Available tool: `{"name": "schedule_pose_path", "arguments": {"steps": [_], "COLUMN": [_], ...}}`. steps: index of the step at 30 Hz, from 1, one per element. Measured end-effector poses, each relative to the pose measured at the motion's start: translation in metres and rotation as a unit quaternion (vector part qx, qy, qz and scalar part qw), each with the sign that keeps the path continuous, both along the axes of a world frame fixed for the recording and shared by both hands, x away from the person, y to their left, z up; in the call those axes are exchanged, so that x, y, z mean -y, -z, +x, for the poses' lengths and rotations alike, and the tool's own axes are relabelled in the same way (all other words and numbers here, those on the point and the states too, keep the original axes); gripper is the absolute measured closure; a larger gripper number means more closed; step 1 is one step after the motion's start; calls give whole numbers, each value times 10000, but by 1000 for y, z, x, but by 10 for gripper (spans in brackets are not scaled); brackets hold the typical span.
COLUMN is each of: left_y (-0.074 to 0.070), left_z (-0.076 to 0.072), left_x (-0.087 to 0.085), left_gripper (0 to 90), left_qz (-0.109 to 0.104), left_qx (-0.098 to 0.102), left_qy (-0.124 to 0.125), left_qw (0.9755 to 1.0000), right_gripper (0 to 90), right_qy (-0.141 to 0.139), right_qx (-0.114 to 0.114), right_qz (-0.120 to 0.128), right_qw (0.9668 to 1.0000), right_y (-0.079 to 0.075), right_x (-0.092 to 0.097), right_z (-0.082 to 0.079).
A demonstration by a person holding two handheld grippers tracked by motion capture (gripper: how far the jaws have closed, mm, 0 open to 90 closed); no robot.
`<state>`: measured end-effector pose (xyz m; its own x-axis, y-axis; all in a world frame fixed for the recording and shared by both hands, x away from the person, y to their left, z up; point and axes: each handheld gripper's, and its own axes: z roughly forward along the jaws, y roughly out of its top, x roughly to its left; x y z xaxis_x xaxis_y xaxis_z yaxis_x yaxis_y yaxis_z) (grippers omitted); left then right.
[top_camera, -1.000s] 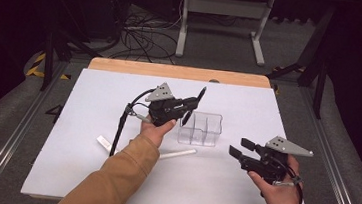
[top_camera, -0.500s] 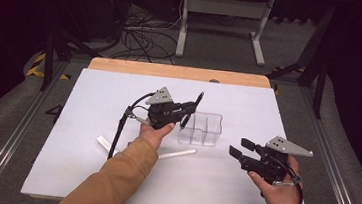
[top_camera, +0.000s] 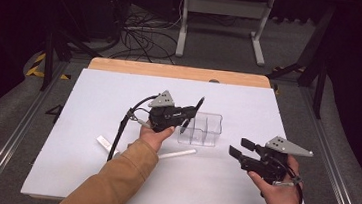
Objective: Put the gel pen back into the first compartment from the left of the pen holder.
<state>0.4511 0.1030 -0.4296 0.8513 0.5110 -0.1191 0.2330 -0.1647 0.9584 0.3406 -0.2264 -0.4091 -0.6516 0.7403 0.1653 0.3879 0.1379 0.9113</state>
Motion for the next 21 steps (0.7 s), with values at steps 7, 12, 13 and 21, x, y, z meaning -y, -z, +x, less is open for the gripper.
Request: {"name": "schedule_pose_path", "arguments": {"steps": [7,12,13,21], "left_y": [-6,-18,-21,-47], "left_z": [-6,-14,-16,-35], "left_x": [2,-3,-4,-15], "left_gripper": [612,420,393,242], "left_qz": [140,242,310,581], "left_qx": [11,51,66,289], "left_qy": [-187,-401,-434,-411], "left_qw": [9997,9989,9986,9970], "right_gripper": [424,422,422,416], "right_qy": [12,24,21,37], "right_qx": [-3,10,5,-29], "right_qz": [7,17,22,24], "right_qw": [10000,10000,10000,10000], "right_y": [-1,-1,-1,1], "right_x": [0,1,1,1], "right_z": [0,0,0,1]}}
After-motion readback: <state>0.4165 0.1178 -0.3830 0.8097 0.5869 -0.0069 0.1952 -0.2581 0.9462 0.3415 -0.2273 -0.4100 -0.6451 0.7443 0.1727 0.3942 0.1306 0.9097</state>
